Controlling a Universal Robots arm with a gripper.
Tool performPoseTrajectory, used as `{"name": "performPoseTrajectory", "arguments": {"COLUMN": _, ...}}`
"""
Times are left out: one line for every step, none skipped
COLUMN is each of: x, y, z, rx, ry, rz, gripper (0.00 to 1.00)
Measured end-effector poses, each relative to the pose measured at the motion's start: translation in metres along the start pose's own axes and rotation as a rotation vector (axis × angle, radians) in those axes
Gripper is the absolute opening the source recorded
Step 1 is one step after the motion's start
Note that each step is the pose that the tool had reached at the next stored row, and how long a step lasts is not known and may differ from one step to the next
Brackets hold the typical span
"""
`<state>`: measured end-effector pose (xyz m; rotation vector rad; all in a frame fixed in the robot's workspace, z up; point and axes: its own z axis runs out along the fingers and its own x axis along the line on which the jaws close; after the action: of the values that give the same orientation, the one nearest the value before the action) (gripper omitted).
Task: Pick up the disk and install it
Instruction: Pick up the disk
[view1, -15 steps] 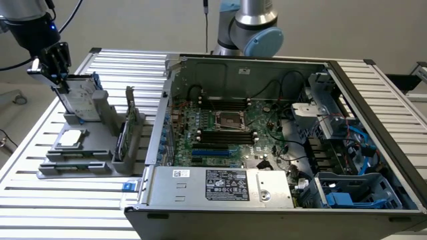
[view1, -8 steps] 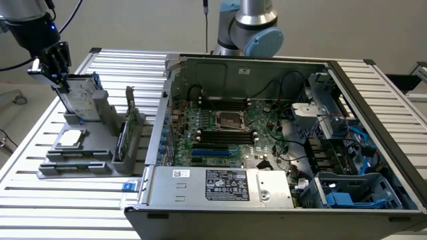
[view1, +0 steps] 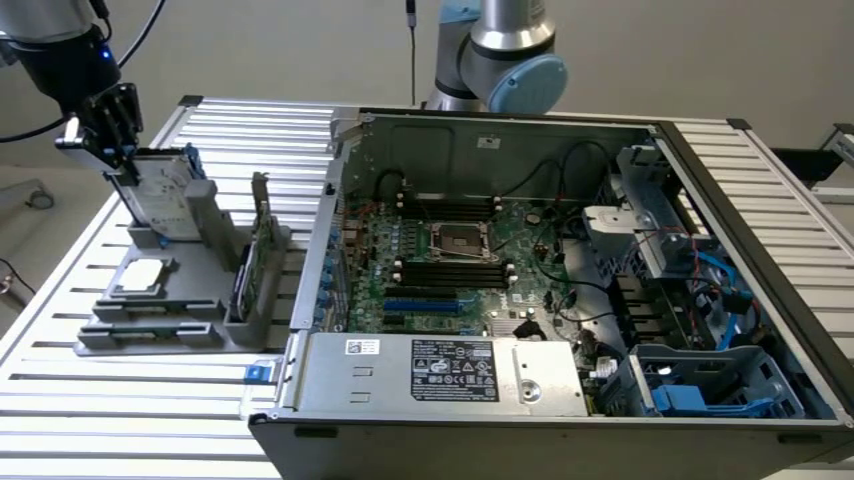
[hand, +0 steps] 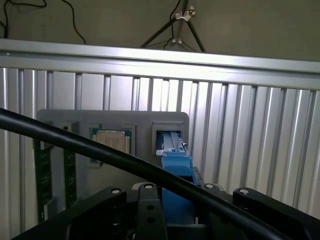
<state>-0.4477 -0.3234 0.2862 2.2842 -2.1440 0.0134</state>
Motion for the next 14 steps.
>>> {"name": "performPoseTrajectory", "arguments": {"x": 0.0, "y": 0.0, "z": 0.0, "rx": 0.0001, "ry": -0.0006, "rz": 0.0, "gripper": 0.32}}
{"name": "performPoseTrajectory", "arguments": {"x": 0.0, "y": 0.0, "z": -0.0001, "rx": 0.0002, "ry": -0.0011, "rz": 0.0, "gripper": 0.32}}
{"name": "performPoseTrajectory", "arguments": {"x": 0.0, "y": 0.0, "z": -0.0001, "rx": 0.0002, "ry": -0.0016, "rz": 0.001, "gripper": 0.32}}
{"name": "performPoseTrajectory", "arguments": {"x": 0.0, "y": 0.0, "z": -0.0002, "rx": 0.0003, "ry": -0.0018, "rz": 0.001, "gripper": 0.32}}
{"name": "performPoseTrajectory", "arguments": {"x": 0.0, "y": 0.0, "z": -0.0003, "rx": -0.0001, "ry": -0.0019, "rz": 0.001, "gripper": 0.32}}
{"name": "performPoseTrajectory", "arguments": {"x": 0.0, "y": 0.0, "z": -0.0009, "rx": -0.0009, "ry": -0.002, "rz": 0.001, "gripper": 0.32}}
{"name": "performPoseTrajectory", "arguments": {"x": 0.0, "y": 0.0, "z": -0.0018, "rx": -0.002, "ry": -0.002, "rz": 0.001, "gripper": 0.32}}
{"name": "performPoseTrajectory", "arguments": {"x": 0.0, "y": 0.0, "z": -0.0031, "rx": -0.0034, "ry": -0.0021, "rz": 0.001, "gripper": 0.32}}
{"name": "performPoseTrajectory", "arguments": {"x": 0.0, "y": 0.0, "z": -0.0048, "rx": -0.0052, "ry": -0.0021, "rz": 0.001, "gripper": 0.32}}
{"name": "performPoseTrajectory", "arguments": {"x": 0.0, "y": 0.0, "z": -0.0068, "rx": -0.0073, "ry": -0.0023, "rz": 0.002, "gripper": 0.32}}
{"name": "performPoseTrajectory", "arguments": {"x": 0.0, "y": -0.0001, "z": -0.009, "rx": -0.0096, "ry": -0.0024, "rz": 0.002, "gripper": 0.32}}
{"name": "performPoseTrajectory", "arguments": {"x": 0.0, "y": -0.0001, "z": -0.0113, "rx": -0.0116, "ry": -0.0025, "rz": 0.002, "gripper": 0.32}}
{"name": "performPoseTrajectory", "arguments": {"x": 0.0, "y": -0.0001, "z": -0.0135, "rx": -0.0127, "ry": -0.0025, "rz": 0.002, "gripper": 0.32}}
{"name": "performPoseTrajectory", "arguments": {"x": 0.0, "y": -0.0002, "z": -0.0161, "rx": -0.0141, "ry": -0.0026, "rz": 0.002, "gripper": 0.32}}
